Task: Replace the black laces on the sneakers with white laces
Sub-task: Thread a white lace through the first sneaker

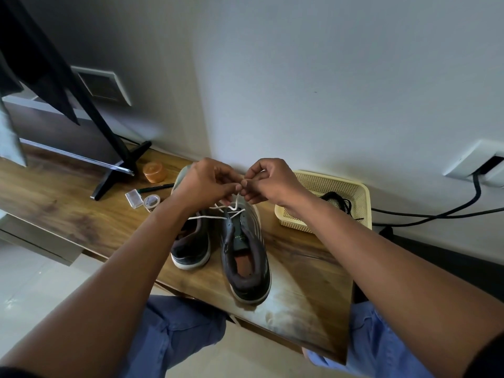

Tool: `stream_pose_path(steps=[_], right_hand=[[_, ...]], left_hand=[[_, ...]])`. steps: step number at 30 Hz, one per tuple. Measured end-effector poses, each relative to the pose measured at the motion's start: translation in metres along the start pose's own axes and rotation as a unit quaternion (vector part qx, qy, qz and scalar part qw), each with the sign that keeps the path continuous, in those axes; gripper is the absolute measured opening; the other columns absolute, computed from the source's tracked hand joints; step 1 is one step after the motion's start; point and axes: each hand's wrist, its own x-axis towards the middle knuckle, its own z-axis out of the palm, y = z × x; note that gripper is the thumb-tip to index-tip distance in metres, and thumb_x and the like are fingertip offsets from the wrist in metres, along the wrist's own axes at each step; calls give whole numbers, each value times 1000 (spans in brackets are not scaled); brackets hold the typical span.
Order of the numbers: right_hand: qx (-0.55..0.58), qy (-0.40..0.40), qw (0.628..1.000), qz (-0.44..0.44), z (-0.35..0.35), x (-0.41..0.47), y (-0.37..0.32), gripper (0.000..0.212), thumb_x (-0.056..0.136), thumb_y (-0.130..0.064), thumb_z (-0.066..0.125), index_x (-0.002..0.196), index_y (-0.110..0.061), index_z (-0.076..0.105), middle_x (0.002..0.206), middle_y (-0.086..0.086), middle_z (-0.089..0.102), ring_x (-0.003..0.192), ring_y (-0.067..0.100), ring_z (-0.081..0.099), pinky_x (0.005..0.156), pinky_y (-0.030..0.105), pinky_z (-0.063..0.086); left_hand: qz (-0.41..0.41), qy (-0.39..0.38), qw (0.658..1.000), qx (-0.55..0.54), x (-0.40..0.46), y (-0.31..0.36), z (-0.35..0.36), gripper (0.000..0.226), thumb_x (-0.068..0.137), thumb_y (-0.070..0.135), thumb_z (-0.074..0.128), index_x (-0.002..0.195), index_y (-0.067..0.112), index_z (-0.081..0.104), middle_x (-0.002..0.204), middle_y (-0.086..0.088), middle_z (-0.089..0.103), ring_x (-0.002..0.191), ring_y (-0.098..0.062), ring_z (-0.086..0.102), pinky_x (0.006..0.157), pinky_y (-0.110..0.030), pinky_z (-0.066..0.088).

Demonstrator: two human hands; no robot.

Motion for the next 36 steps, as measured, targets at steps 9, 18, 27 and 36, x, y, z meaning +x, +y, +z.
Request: stream_pose_path(steps=[9,18,27,36], right_hand=[[-9,-1,1000,19,3,2,4,20,85,12,66,100,-1,63,78,17,76,68,29,73,68,41,65],[-365,-74,922,106,26,-17,14,47,73,-28,81,109,-13,56,101,6,63,76,21,69,43,26,51],[-434,-24,901,10,37,-26,27,28,67,-36,78,68,-14,60,64,2,62,65,24,65,52,31,51],[-408,-27,911,59,27,-17,27,6,83,-13,67,88,-9,67,73,5,58,89,33,68,63,29,41]], left_hand=[[-39,-8,999,-5,5,-12,-1,14,86,16,81,82,30,81,74,1,79,68,-14,76,72,-32,61],[-89,-21,994,-57,8,-12,4,12,95,13,72,83,11,72,54,2,63,44,-11,61,50,-24,47],[-106,-156,976,109,-5,-21,8,17,92,22,72,79,12,76,58,1,66,43,-9,56,46,-20,46],[-122,-128,957,229,-9,-12,31,17,89,20,70,78,10,78,74,-12,74,63,-21,71,62,-30,58]])
